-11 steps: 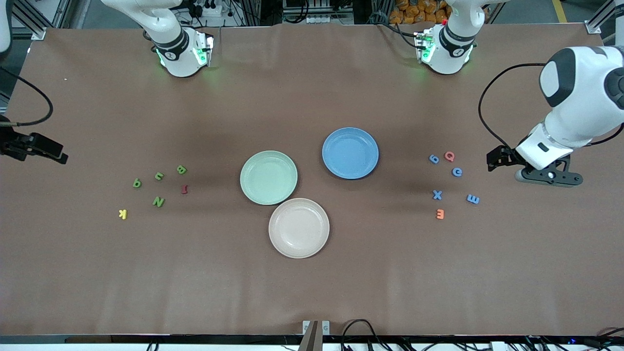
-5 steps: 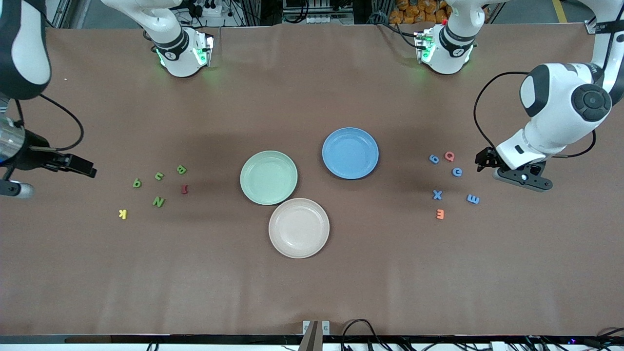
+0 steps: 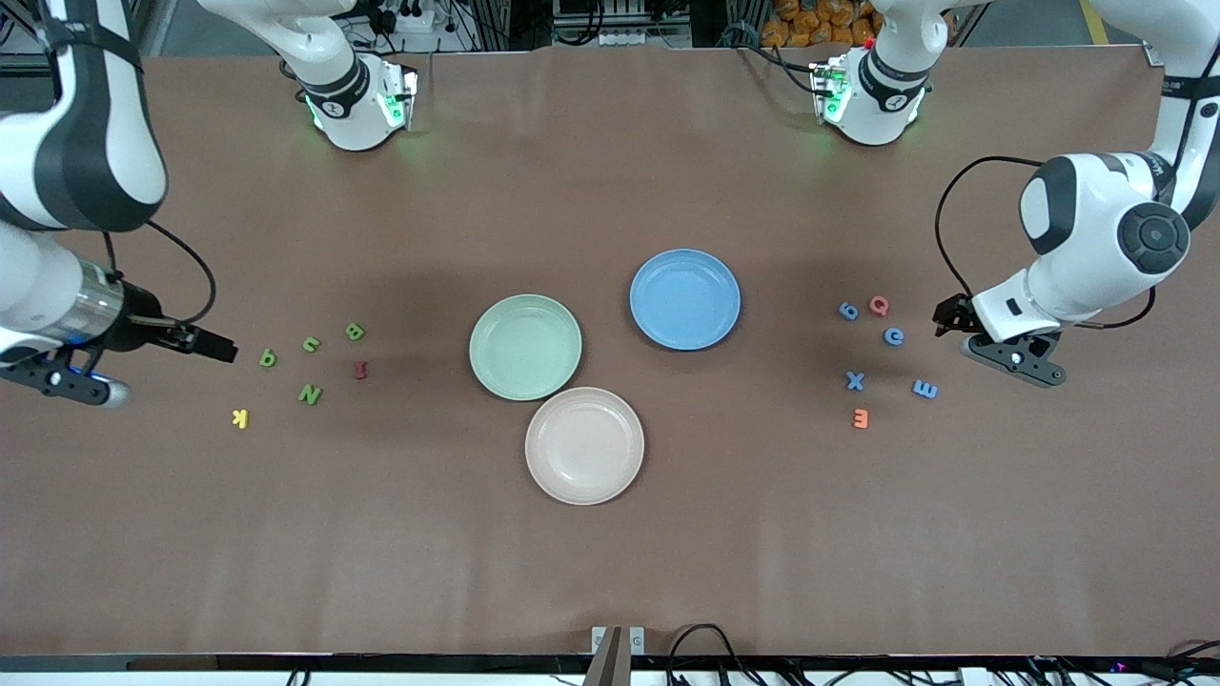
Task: Sort letters by color into matching plates
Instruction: 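Lower the right gripper onto green B while the left gripper nears blue m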
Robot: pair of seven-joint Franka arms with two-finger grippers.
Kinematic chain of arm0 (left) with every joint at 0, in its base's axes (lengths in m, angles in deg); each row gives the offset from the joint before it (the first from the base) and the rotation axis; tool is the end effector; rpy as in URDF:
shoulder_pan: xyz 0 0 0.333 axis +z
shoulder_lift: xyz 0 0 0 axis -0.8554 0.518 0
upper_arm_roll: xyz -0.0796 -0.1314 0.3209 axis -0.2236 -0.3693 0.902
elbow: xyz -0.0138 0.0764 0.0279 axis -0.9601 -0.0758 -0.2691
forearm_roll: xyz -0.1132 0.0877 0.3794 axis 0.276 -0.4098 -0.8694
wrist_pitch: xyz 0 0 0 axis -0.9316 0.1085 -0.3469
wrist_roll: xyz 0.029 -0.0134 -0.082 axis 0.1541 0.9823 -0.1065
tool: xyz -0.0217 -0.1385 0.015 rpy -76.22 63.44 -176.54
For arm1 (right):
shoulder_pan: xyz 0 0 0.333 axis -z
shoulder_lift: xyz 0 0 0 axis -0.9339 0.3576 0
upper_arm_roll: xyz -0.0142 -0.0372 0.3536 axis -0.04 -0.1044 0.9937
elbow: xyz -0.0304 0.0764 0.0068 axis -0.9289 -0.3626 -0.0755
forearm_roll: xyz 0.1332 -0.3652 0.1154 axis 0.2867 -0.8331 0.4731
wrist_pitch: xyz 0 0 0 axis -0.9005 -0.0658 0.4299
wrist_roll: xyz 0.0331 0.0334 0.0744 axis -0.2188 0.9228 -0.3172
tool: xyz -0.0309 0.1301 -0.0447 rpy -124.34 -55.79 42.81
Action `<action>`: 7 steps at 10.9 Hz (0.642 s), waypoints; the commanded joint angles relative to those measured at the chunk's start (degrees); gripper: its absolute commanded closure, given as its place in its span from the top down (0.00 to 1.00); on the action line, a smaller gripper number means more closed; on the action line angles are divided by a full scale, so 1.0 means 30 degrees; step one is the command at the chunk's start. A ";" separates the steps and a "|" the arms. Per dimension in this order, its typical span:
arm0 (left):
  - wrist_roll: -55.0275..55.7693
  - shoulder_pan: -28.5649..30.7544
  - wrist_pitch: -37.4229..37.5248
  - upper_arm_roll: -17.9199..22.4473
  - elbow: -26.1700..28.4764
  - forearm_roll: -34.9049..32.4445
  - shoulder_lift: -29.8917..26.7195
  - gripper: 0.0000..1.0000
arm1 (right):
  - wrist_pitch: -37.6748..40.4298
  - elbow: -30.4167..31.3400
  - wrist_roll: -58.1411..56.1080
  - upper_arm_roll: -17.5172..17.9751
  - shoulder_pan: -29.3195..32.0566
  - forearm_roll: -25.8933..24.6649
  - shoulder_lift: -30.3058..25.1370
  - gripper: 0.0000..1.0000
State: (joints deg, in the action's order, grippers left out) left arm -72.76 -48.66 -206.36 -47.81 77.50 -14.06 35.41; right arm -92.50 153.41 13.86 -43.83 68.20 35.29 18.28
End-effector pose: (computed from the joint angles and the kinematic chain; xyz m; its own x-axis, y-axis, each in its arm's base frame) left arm 0.5717 0.0115 0.3151 0.8899 -0.4556 -0.0224 -0.4556 -0.8902 0.0069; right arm 0.6326 -0.0025 0.4699 0.9526 -0.2924 -0.0844 -0.2927 -0.9562 0.0095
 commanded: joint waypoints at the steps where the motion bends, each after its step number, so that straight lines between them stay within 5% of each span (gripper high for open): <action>1: -0.1291 0.1013 -0.0222 -0.0135 -0.0798 -0.0236 0.1581 1.00 | -0.2596 0.2577 0.1479 -0.0039 -0.0306 0.0605 -0.0231 1.00; 7: 0.0454 0.0694 -0.2211 -0.0165 -0.0974 0.0173 0.3340 1.00 | -0.9744 0.8671 0.3092 -0.0039 -0.0276 0.1224 -0.0379 1.00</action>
State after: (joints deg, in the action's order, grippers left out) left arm -75.80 -46.05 -210.75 -48.06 75.51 -14.05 43.48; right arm -114.93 171.96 21.83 -43.86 67.54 37.86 19.00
